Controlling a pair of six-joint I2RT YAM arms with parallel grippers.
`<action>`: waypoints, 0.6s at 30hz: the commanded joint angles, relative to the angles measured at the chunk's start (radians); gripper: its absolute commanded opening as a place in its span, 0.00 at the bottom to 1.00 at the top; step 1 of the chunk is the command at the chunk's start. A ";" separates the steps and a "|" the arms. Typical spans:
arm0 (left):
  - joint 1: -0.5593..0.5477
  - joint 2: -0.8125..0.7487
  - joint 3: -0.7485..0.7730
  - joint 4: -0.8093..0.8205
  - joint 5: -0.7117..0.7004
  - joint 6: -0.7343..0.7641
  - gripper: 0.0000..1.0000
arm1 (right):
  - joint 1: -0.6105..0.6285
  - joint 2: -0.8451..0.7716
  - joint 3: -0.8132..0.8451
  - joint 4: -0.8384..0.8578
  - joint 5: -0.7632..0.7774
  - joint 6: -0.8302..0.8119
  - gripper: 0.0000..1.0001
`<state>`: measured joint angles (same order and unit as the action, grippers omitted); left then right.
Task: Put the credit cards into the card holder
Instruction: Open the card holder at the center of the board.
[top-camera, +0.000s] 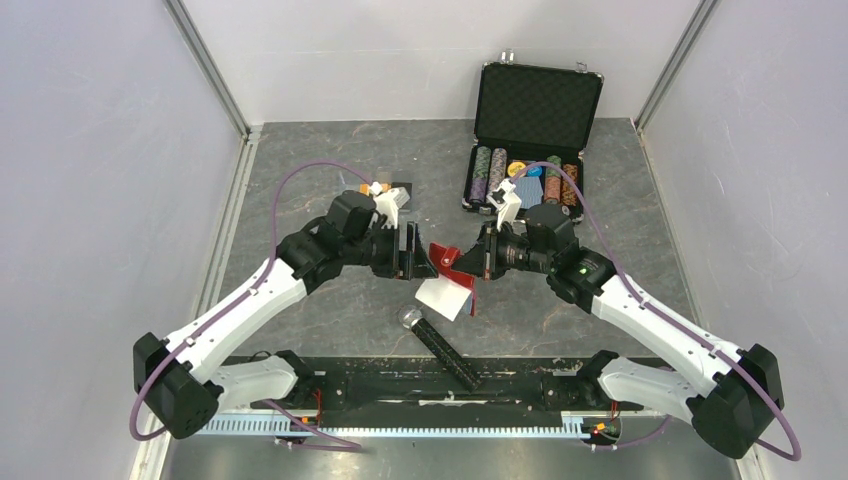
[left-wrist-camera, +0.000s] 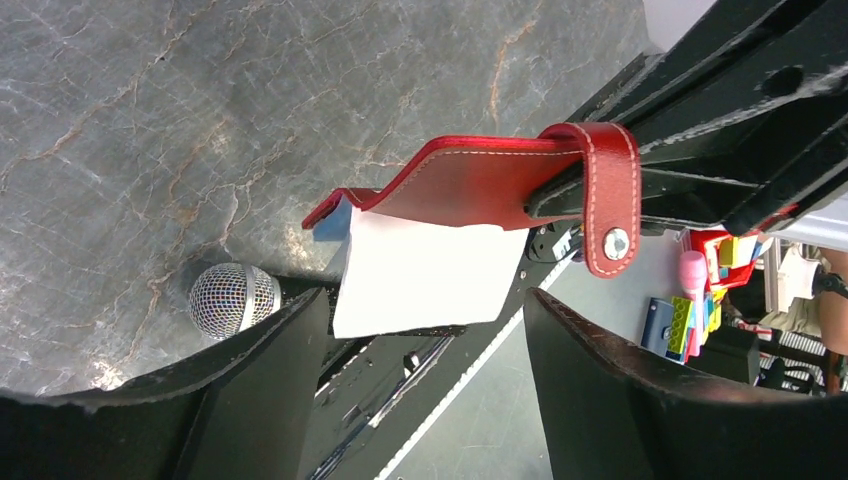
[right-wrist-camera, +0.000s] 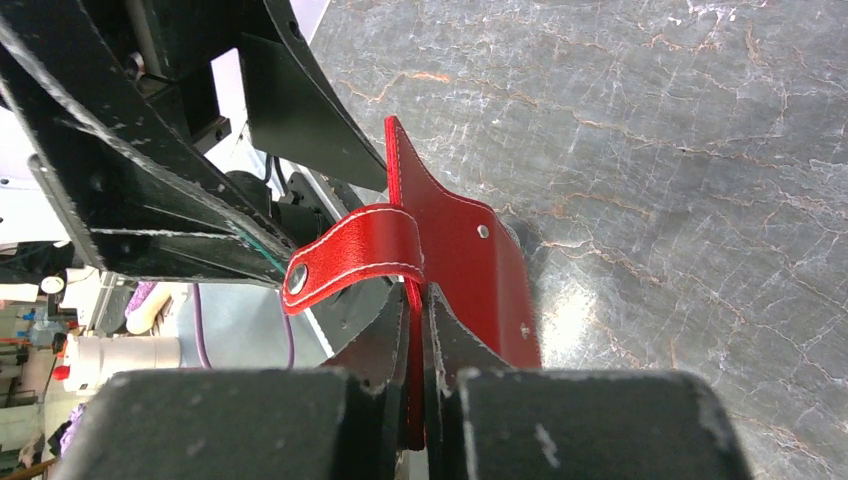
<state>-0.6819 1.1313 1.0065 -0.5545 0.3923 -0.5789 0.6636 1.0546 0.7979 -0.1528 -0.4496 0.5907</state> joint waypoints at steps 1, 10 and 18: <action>0.002 0.026 -0.028 0.024 0.032 0.039 0.77 | -0.004 -0.014 0.021 0.016 0.001 0.026 0.00; -0.004 0.078 -0.111 0.139 0.081 0.023 0.75 | -0.005 -0.009 0.030 0.018 -0.006 0.036 0.00; -0.010 0.074 -0.124 0.195 0.129 0.001 0.57 | -0.006 -0.008 0.028 0.018 -0.005 0.034 0.00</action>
<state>-0.6876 1.2213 0.8925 -0.4469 0.4603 -0.5762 0.6628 1.0546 0.7979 -0.1528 -0.4500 0.6151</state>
